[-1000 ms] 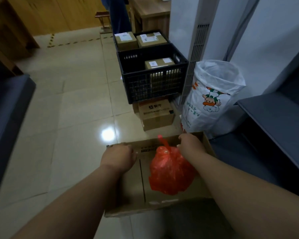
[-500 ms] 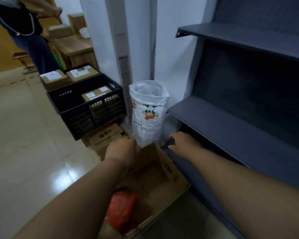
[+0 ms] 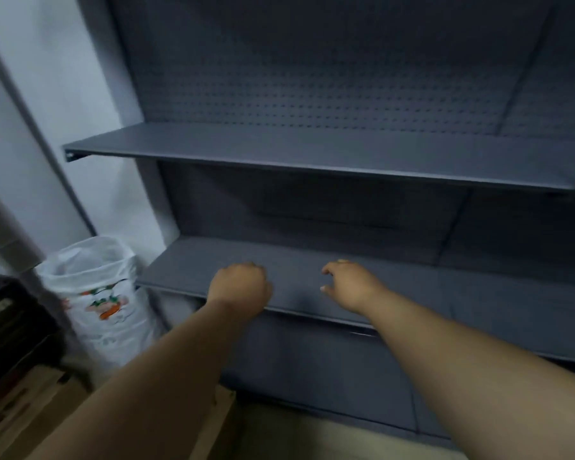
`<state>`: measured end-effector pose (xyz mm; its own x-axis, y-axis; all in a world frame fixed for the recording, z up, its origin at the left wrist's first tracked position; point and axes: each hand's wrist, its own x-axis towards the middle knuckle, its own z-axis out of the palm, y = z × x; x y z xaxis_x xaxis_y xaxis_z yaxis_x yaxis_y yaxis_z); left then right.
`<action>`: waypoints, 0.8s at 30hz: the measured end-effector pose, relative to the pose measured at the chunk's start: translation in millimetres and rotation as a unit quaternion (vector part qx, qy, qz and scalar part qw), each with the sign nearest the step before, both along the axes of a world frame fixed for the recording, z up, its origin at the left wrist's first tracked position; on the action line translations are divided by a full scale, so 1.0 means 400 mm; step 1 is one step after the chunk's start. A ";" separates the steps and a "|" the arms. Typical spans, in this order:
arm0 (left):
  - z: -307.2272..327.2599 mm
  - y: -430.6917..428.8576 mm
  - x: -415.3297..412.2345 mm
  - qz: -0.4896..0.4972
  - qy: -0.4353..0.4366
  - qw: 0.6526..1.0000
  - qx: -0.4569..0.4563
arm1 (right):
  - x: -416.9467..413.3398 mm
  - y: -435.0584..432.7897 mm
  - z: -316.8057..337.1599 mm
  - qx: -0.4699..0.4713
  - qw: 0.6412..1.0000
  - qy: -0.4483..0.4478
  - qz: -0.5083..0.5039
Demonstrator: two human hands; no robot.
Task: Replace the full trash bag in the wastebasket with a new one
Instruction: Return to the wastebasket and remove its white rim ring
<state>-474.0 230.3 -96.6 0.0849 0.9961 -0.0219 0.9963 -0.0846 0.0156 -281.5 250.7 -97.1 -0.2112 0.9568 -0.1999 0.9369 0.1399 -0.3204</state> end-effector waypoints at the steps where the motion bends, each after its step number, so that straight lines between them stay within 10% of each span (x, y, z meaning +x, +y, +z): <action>1: 0.008 0.009 0.068 -0.020 0.002 1.000 0.002 | 0.069 -0.010 0.006 0.003 1.000 0.000 -0.020; 24: 0.070 -0.139 1.542 -0.492 0.030 0.869 0.051 | 1.349 -0.556 0.038 0.021 0.859 -0.032 -0.510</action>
